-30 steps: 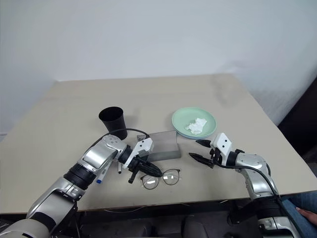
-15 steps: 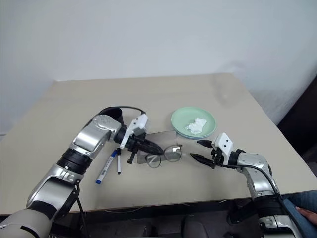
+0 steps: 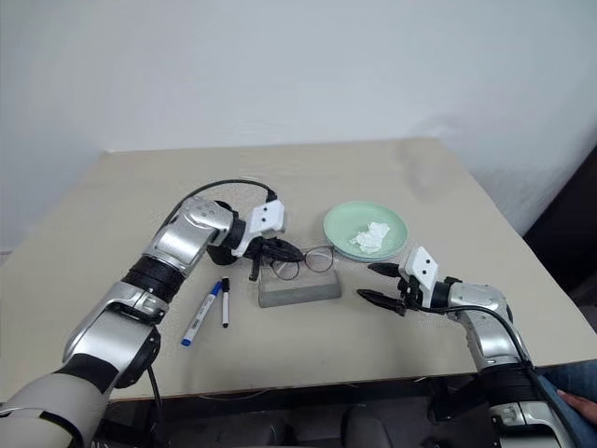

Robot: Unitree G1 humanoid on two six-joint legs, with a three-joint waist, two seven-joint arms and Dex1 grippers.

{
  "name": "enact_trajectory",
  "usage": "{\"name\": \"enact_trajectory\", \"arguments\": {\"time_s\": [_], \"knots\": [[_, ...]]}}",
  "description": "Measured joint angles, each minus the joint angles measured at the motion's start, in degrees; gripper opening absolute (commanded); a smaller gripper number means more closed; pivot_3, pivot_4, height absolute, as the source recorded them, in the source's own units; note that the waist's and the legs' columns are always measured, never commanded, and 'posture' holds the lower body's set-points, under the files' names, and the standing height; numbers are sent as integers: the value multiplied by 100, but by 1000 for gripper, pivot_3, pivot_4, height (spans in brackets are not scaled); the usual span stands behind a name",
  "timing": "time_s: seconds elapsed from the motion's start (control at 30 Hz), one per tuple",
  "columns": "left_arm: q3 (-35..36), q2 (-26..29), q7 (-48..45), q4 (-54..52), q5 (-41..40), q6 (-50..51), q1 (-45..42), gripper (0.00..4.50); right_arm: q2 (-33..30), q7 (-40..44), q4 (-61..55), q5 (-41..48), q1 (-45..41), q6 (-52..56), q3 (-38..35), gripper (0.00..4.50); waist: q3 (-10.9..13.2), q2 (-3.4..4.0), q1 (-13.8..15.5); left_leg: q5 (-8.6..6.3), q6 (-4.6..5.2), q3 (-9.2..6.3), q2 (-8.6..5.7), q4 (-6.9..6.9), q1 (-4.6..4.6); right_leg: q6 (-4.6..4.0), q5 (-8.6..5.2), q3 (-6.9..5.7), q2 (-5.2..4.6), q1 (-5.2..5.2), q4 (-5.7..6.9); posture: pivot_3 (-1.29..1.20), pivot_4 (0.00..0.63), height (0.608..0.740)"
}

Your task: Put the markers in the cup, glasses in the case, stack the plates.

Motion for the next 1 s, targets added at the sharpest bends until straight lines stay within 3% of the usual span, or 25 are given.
{"name": "enact_trajectory", "arguments": {"time_s": [0.43,0.97,1.0], "knots": [[-155,-191,88,537,579,-770,-1,23,0,-203,-309,0,176,201,0,3194,-1,-1,-1,-7,11,4,0,2,0,5,3,2,-1,2,-3,0,0,740],[-138,58,-704,-256,450,268,331,23,5,-246,-354,-10,166,220,32,3194,-2,0,-4,-8,14,6,3,9,2,6,3,3,0,3,1,0,0,740],[-131,55,-695,-277,440,314,346,442,5,-246,-352,-11,166,220,34,3194,-2,0,-4,-9,14,6,3,9,2,6,3,3,0,2,1,0,0,740]]}}
